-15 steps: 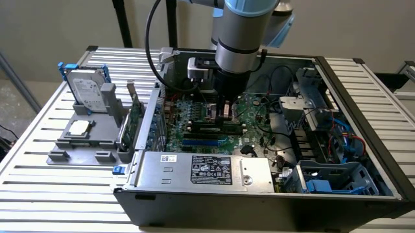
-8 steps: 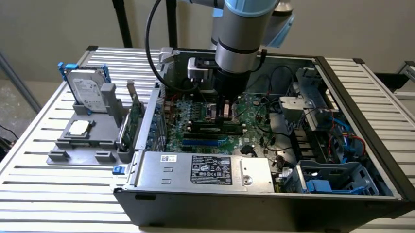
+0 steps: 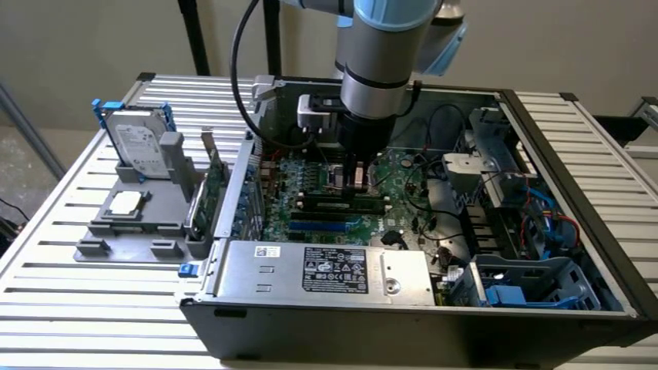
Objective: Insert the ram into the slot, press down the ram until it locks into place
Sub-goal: 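Press down the ram until it locks into place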
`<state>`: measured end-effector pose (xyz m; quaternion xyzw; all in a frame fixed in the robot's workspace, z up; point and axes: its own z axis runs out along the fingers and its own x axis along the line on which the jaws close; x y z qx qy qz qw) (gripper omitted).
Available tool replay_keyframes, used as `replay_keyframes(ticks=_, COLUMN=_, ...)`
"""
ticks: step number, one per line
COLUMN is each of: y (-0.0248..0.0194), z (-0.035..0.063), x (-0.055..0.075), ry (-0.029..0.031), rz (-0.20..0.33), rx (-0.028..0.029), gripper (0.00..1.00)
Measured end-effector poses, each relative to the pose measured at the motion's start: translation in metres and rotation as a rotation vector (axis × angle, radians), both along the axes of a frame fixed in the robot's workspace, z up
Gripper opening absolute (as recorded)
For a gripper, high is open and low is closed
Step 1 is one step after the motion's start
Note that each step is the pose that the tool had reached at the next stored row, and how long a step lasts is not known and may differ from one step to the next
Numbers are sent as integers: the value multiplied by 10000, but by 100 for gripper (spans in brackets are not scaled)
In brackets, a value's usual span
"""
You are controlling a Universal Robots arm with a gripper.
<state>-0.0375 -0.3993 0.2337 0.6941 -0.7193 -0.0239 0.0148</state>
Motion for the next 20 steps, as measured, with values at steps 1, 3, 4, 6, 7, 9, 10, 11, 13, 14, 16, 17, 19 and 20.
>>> replay_keyframes(ticks=1, y=0, z=-9, x=-2, ry=-13, rz=-1, rx=-5, gripper=11)
replay_keyframes(ticks=3, y=0, z=-30, x=-6, ry=-37, rz=-1, rx=-23, gripper=11)
replay_keyframes(ticks=4, y=-1, z=-41, x=-9, ry=-46, rz=0, rx=-39, gripper=11)
replay_keyframes(ticks=6, y=0, z=-69, x=-14, ry=-67, rz=0, rx=-57, gripper=11)
replay_keyframes(ticks=7, y=0, z=-82, x=-17, ry=-80, rz=1, rx=-73, gripper=11)
replay_keyframes(ticks=9, y=2, z=-92, x=-21, ry=-92, rz=1, rx=-82, gripper=11)
replay_keyframes(ticks=10, y=2, z=-90, x=-21, ry=-93, rz=1, rx=-80, gripper=11)
replay_keyframes(ticks=11, y=2, z=-70, x=-21, ry=-96, rz=0, rx=-73, gripper=11)
replay_keyframes(ticks=13, y=3, z=10, x=-22, ry=-97, rz=-2, rx=-70, gripper=11)
replay_keyframes(ticks=14, y=2, z=58, x=-22, ry=-95, rz=-2, rx=-75, gripper=11)
replay_keyframes(ticks=16, y=2, z=148, x=-21, ry=-93, rz=0, rx=-76, gripper=11)
replay_keyframes(ticks=17, y=2, z=193, x=-21, ry=-93, rz=0, rx=-74, gripper=11)
replay_keyframes(ticks=19, y=2, z=228, x=-21, ry=-78, rz=2, rx=-74, gripper=11)
replay_keyframes(ticks=20, y=2, z=228, x=-21, ry=-75, rz=2, rx=-76, gripper=11)
